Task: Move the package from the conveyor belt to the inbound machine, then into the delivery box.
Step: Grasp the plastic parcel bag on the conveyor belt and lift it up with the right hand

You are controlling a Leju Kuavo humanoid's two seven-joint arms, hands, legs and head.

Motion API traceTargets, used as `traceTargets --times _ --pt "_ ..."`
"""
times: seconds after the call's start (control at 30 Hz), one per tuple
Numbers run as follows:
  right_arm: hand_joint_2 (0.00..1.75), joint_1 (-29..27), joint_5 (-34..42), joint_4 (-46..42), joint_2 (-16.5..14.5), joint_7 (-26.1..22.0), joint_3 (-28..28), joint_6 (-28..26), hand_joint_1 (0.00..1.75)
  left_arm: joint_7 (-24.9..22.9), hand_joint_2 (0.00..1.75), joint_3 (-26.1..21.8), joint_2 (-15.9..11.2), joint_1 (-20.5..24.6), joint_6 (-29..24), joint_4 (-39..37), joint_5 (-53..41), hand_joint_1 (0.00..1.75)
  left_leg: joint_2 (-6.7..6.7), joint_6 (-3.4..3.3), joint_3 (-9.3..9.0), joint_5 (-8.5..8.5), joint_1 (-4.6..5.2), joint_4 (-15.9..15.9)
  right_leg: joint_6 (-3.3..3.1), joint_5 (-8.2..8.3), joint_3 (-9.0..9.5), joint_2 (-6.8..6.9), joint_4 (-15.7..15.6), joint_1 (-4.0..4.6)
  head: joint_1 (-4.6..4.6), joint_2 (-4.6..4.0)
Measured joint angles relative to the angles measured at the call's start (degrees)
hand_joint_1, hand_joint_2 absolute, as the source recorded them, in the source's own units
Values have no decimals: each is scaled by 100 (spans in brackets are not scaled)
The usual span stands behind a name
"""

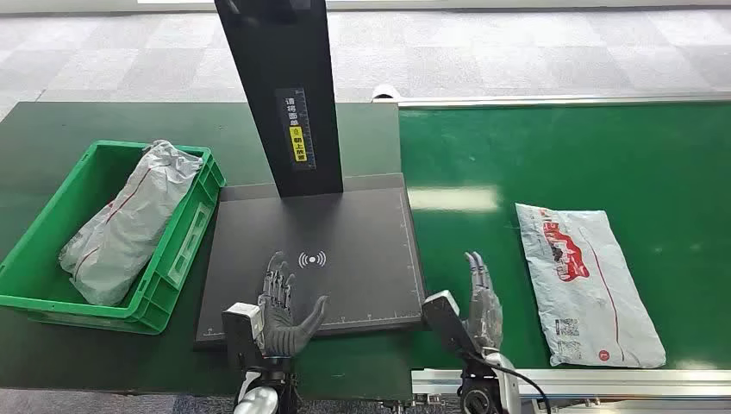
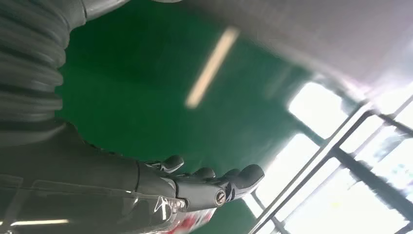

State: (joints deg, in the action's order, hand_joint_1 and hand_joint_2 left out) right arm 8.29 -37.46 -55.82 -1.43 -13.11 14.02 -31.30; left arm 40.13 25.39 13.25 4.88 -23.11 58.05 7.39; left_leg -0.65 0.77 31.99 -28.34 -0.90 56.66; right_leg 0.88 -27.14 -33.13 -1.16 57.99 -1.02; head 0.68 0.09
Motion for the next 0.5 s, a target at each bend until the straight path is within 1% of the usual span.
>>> traceTargets --times 0.07,0.2,0.3,0.4,0.43,0.5 --pt "175 89 -169 1 98 143 -260 102 0 0 175 -12 0 -15 14 15 21 0 -2 -3 0 2 2 0 1 0 1 3 0 -2 -1 0" --pt "175 350 -536 78 395 700 -1064 349 0 0 175 -46 3 -57 51 53 96 0 -5 -7 -1 2 5 1 1 1 0 6 0 -5 2 0" --pt "175 521 -610 401 607 1202 -1620 652 0 0 175 -46 8 -64 82 56 166 0 -19 -7 2 2 5 1 2 0 -1 20 -1 -5 3 0" --pt "175 646 -668 851 798 1459 -2170 1003 0 0 175 -41 7 -66 68 56 231 0 -26 -7 6 2 5 1 2 -1 0 27 0 -4 1 0" --pt "175 671 -708 987 840 1509 -2314 1097 12 0 175 -39 5 -67 51 58 251 0 -24 -7 7 1 5 1 2 -1 0 27 0 -4 2 0" --pt "175 735 -808 1252 886 1579 -2541 1243 99 0 175 -33 3 -68 14 64 280 0 -22 -8 5 1 5 1 2 -1 0 27 -1 -4 3 0"
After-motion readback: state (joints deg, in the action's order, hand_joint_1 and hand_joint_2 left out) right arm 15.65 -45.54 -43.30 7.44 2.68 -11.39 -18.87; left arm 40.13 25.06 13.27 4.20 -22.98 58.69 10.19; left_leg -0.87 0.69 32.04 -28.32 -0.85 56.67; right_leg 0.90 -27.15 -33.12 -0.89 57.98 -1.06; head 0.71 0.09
